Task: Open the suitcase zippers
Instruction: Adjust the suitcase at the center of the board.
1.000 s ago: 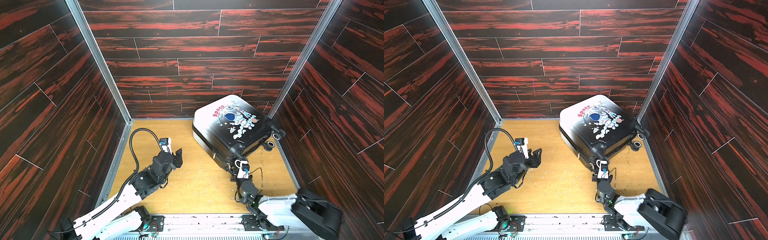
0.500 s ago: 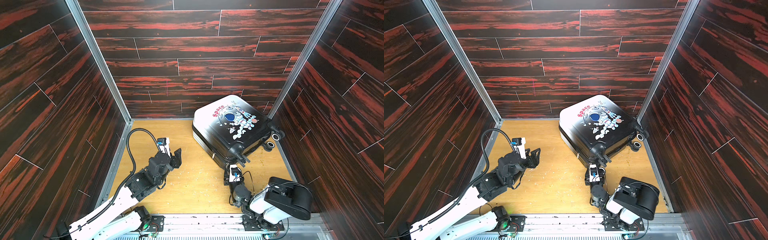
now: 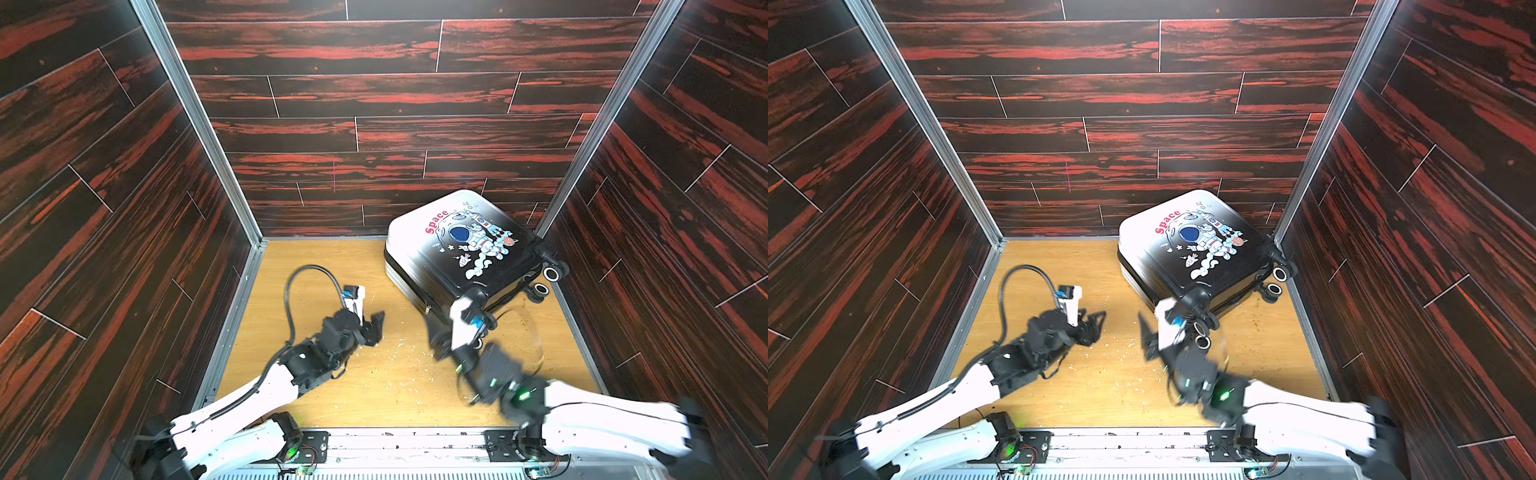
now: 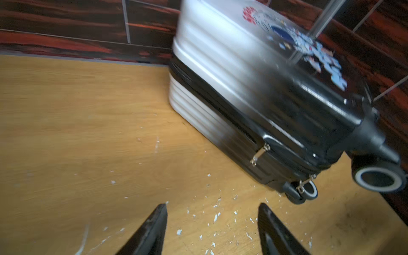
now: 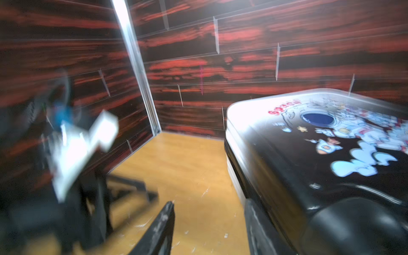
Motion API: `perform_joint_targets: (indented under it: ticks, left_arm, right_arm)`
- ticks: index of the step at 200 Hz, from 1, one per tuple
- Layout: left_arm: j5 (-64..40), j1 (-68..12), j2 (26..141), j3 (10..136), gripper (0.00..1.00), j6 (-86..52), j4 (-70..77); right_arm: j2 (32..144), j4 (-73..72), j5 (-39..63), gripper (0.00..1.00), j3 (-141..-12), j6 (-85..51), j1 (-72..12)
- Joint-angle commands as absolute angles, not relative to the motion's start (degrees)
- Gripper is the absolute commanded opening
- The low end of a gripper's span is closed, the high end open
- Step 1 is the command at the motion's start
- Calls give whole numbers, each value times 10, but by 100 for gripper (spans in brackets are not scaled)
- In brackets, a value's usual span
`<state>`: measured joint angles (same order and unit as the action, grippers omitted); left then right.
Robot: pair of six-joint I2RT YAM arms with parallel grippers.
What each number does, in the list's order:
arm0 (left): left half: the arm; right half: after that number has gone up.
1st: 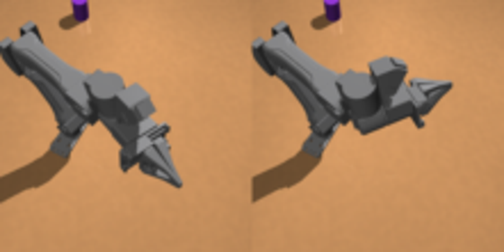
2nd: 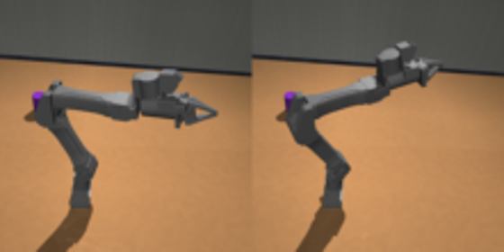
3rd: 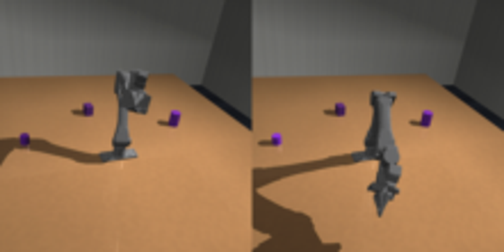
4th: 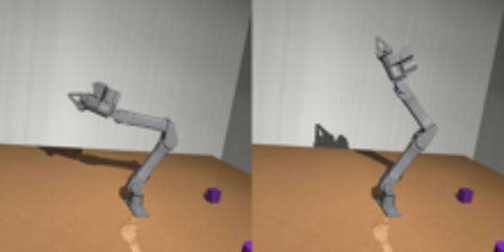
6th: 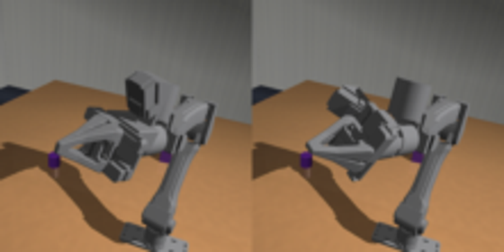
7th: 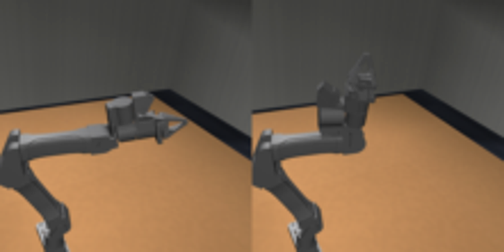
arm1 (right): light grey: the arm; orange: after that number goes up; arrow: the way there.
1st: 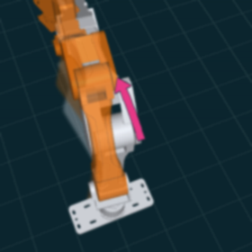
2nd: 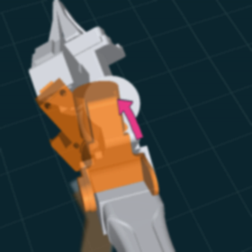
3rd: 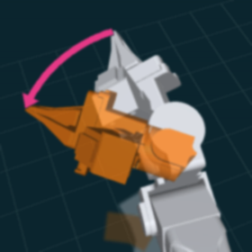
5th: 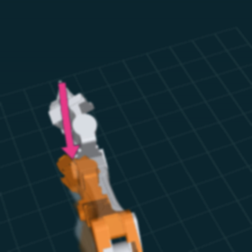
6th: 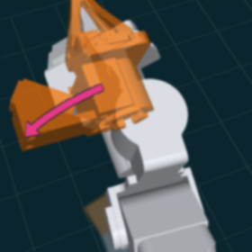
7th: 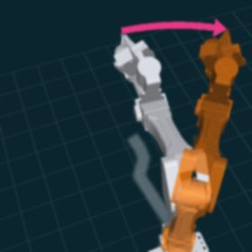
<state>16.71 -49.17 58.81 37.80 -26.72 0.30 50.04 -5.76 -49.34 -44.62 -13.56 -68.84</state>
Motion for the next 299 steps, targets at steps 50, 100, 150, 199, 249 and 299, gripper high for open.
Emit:
perform_joint_targets:
  ticks: [50, 100, 150, 199, 249, 299]
  left_arm:
    - [206, -594, 721, 321, 79, -205, 295]
    - [224, -598, 735, 284, 88, -162, 355]
    - [230, -602, 795, 252, 85, -92, 494]
    - [217, -602, 878, 253, 84, -55, 620]
    - [217, -604, 974, 274, 81, -26, 750]
    - [241, -615, 1043, 284, 81, -11, 808]
  right_arm:
    - [576, 518, -2, 65, -638, -274, -313]
    - [650, 525, 49, 73, -647, -231, -261]
    - [729, 465, 118, 56, -664, -210, -261]
    - [716, 385, 254, 23, -645, -284, -261]
    - [701, 307, 306, 20, -624, -387, -266]
    - [702, 260, 284, 20, -627, -468, -293]
